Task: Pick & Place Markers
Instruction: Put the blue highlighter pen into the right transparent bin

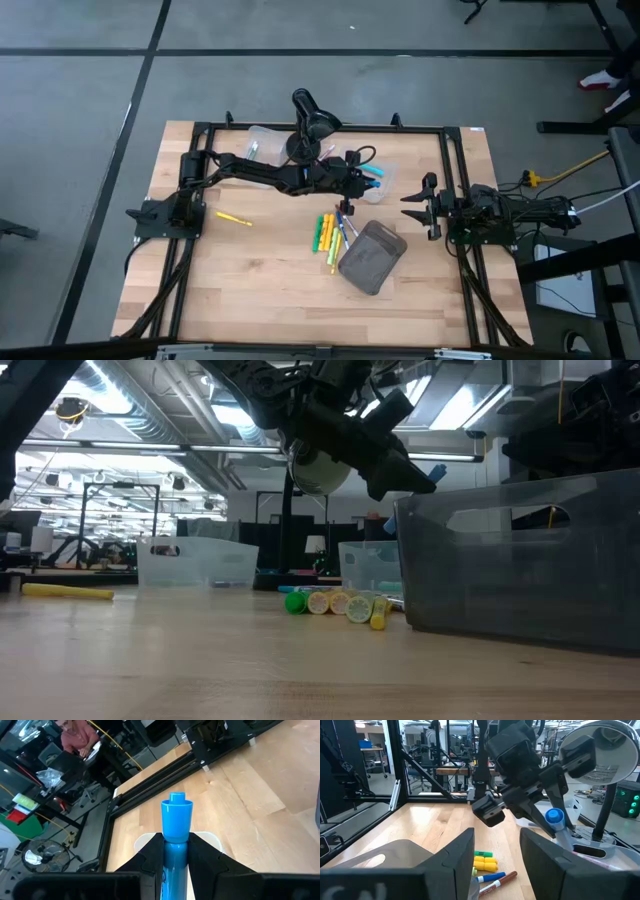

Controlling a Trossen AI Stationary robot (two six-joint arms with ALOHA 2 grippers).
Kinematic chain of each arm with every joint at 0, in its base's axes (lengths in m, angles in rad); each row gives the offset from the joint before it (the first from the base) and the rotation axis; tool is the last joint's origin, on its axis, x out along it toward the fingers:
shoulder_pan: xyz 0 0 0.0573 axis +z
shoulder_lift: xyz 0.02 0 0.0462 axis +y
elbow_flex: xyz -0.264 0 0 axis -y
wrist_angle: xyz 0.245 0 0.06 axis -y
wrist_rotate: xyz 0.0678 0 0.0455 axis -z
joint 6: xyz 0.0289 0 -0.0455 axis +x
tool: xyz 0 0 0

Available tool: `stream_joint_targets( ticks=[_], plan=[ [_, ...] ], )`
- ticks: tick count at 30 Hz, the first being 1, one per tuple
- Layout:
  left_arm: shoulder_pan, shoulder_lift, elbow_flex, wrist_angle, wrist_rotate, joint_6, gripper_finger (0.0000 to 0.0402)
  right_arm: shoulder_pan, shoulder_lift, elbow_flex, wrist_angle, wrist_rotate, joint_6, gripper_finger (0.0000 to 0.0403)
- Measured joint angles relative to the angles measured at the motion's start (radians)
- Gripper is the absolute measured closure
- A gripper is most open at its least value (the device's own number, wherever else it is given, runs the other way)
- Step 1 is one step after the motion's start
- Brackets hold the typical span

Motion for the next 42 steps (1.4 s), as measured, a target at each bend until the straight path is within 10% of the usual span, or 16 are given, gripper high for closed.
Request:
stream_joint_targets(
  ticks=[42],
  plan=[
    [0.049, 0.001, 0.0, -0.04, -0.127, -0.059, 0.0309, 0.0, 0.0, 0.0, 0.0, 0.0, 0.0, 0.0246]
  ],
)
